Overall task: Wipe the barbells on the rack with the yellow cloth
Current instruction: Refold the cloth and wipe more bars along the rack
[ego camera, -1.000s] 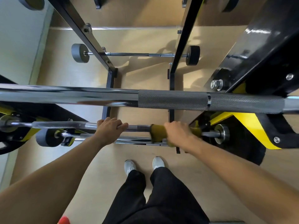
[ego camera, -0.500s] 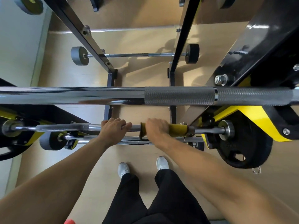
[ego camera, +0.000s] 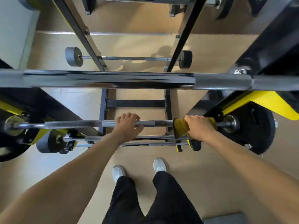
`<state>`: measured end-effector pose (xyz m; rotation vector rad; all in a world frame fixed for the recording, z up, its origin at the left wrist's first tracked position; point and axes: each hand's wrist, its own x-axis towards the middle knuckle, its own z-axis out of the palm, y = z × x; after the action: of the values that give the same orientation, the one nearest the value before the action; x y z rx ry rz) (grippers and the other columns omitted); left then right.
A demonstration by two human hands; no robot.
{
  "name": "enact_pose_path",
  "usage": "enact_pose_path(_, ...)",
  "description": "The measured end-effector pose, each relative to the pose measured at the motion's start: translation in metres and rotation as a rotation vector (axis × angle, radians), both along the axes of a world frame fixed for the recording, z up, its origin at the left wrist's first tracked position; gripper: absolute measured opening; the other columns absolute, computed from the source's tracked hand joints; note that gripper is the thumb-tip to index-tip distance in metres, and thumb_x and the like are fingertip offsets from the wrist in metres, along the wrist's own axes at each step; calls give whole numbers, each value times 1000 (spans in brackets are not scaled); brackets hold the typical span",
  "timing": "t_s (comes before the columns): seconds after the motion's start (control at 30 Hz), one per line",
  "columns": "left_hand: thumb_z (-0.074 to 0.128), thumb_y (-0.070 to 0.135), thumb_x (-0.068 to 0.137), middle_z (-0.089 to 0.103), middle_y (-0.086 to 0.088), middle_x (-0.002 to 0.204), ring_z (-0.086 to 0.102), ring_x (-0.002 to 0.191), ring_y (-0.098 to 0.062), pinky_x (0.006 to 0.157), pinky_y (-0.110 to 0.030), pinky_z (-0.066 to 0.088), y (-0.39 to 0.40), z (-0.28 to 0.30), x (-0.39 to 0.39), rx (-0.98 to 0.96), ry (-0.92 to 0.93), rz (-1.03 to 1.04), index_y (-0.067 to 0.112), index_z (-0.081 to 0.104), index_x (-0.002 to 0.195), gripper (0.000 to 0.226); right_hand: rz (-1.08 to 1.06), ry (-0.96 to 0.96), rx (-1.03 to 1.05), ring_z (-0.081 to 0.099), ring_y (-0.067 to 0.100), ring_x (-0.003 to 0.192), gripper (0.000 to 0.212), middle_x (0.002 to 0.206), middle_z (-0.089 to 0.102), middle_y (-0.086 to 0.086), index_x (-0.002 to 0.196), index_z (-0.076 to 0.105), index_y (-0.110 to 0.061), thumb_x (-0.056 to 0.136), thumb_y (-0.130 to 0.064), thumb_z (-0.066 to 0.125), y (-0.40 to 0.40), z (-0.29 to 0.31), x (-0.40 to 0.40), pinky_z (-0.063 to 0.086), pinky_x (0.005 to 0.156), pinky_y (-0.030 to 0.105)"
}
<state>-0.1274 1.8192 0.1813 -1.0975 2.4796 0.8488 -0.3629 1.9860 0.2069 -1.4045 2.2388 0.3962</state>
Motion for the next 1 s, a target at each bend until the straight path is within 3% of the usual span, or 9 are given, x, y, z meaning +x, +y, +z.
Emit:
enact_pose_path(0.17, 59, 21, 90, 31, -6, 149, 18, 142, -26, 120, -47, 17, 17, -1, 59, -189, 206, 142, 18, 39, 143, 56, 61, -38, 49, 61, 22, 90, 28, 102, 64, 2, 110, 50, -22, 88, -21, 67, -47, -13, 47, 50, 81, 38)
enact_pose_path(0.3, 63, -1, 78, 44, -6, 136, 31, 132, -25, 115, -44, 25, 15, -9, 115, -297, 407, 427, 14, 51, 126, 51, 80, -253, -57, 62, 16, 85, 23, 94, 64, -2, 109, 55, -24, 92, -35, 64, -98, -22, 101, 54, 78, 34)
enact_pose_path(0.4, 60, -5, 76, 48, -11, 128, 36, 124, -28, 108, -45, 31, -6, -8, 154, -366, 414, 609, 9, 53, 116, 42, 167, -342, -133, 57, 10, 69, 27, 79, 60, -6, 97, 54, -27, 91, -53, 59, -140, -23, 161, 51, 69, 30)
enact_pose_path(0.5, 58, -6, 77, 48, -16, 128, 36, 121, -32, 105, -48, 30, -28, 2, 184, -462, 406, 720, 8, 51, 116, 42, 226, -239, -133, 53, 10, 64, 24, 79, 59, -5, 102, 56, -25, 93, -47, 59, -179, -31, 213, 49, 66, 31)
enact_pose_path(0.6, 57, -1, 83, 41, -13, 142, 31, 135, -33, 115, -49, 26, -59, 7, 216, -500, 331, 817, 10, 46, 130, 50, 280, -223, -84, 55, 13, 68, 26, 86, 60, -2, 110, 52, -21, 95, -41, 59, -210, -34, 248, 43, 64, 31)
enact_pose_path(0.73, 61, 4, 85, 29, -14, 157, 18, 147, -33, 122, -46, 12, -85, -5, 257, -495, 156, 684, 6, 33, 148, 70, 367, -342, -150, 61, 21, 78, 22, 93, 61, 3, 113, 52, -17, 95, -28, 59, -255, -27, 308, 53, 71, 37)
enact_pose_path(0.8, 65, 7, 83, 34, -13, 156, 23, 147, -30, 121, -44, 9, -91, -8, 267, -526, 124, 592, 6, 37, 148, 70, 414, -374, -225, 59, 22, 78, 23, 92, 61, 4, 111, 55, -14, 91, -24, 63, -277, -22, 345, 52, 73, 37)
enact_pose_path(0.9, 66, 3, 79, 53, -9, 144, 41, 139, -26, 121, -47, 12, -111, -6, 285, -555, 192, 586, 12, 55, 137, 60, 414, -359, -349, 58, 19, 73, 28, 92, 64, 3, 110, 57, -15, 90, -30, 68, -296, -22, 376, 46, 69, 29)
enact_pose_path(1.0, 68, 4, 82, 47, -11, 149, 35, 143, -27, 117, -53, 24, -118, -14, 310, -555, 181, 414, 9, 50, 141, 62, 374, -425, -338, 62, 14, 69, 25, 82, 59, -3, 112, 53, -18, 93, -29, 65, -285, -27, 371, 52, 67, 26)
